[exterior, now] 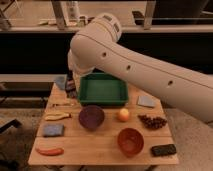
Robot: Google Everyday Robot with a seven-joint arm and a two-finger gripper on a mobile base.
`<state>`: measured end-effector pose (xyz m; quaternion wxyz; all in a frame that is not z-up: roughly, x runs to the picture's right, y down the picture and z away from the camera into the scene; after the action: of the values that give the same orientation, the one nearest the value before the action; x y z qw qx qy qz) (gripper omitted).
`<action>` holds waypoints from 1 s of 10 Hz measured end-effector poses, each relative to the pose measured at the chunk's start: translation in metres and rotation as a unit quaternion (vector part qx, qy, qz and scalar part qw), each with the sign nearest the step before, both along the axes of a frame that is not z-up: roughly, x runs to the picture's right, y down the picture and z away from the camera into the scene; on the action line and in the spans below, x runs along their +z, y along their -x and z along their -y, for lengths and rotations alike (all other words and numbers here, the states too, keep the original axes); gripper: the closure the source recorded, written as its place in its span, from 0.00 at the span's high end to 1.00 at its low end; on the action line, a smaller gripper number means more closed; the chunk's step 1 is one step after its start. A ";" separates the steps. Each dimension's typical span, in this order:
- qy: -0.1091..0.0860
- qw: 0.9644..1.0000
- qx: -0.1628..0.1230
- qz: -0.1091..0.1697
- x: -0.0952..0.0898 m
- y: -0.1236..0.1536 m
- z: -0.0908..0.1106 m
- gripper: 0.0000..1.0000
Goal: Place brush in paper cup
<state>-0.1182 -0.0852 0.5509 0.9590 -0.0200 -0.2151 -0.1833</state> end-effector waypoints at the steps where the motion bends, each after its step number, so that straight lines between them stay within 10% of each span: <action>1: -0.002 1.000 0.006 -0.008 0.002 -0.006 0.004 0.00; 10: -0.029 0.991 0.083 -0.097 0.068 -0.149 0.072 0.00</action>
<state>0.0310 -0.1574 0.6187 0.9874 0.0076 -0.1161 -0.1068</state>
